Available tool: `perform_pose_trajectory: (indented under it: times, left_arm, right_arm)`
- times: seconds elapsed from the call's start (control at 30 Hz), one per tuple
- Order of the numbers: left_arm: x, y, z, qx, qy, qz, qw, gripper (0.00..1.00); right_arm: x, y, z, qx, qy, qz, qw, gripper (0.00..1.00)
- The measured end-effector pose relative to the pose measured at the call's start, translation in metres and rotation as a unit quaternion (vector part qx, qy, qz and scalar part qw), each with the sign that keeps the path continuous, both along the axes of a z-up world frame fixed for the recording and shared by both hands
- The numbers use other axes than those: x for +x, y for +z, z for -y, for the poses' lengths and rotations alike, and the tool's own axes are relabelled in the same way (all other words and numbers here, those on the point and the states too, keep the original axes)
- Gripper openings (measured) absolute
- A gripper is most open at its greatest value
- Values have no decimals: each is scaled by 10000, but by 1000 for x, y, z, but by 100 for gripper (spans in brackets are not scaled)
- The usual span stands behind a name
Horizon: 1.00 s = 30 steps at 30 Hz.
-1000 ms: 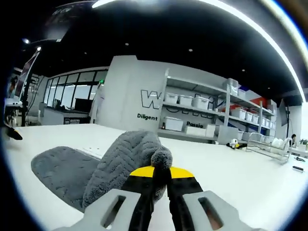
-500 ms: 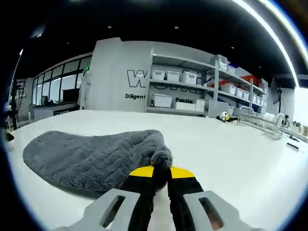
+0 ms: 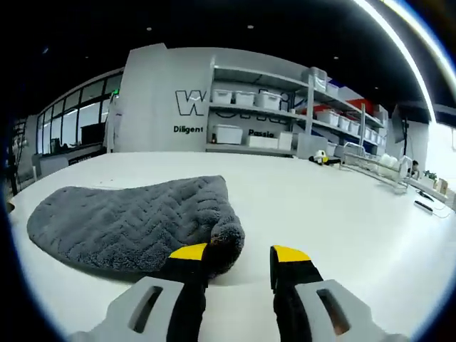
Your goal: Open the folded towel by lifting each exposed corner and separating the folded layers until the towel lies flat within the target outline without major curled edges
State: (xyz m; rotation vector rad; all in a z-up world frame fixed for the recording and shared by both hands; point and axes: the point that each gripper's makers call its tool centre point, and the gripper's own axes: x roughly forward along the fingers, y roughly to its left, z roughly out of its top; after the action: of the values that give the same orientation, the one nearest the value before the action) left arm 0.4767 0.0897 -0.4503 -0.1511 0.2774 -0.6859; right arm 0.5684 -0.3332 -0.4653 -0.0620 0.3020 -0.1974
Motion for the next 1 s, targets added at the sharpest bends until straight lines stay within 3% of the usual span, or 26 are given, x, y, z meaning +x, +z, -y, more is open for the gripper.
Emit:
perform_pose_trajectory:
  times: [0.2, 0.4, 0.5, 0.67, 0.87, 1.0]
  left_arm:
    - [-1, -1, 1, 4, -5, -15, 10000, 95]
    - [-1, -2, 1, 17, -21, -36, 10000, 95]
    - [-1, -1, 2, 15, -31, -28, 10000, 95]
    - [-1, -1, 2, 4, -33, -26, 10000, 95]
    - [-3, -1, 5, 89, -120, -26, 9999, 95]
    - [-3, -1, 5, 102, -114, -20, 9999, 96]
  right_arm:
    - [-9, 6, -2, -168, -69, -182, 9997, 46]
    - [-13, 11, -23, -46, 261, -287, 9992, 58]
    - [-16, 16, -26, -213, 305, -386, 9986, 67]
    - [-17, 30, -33, -253, 401, -89, 9988, 85]
    - [-8, 25, -39, -400, 508, -284, 9975, 98]
    - [-7, 30, -46, -459, 619, -116, 9970, 99]
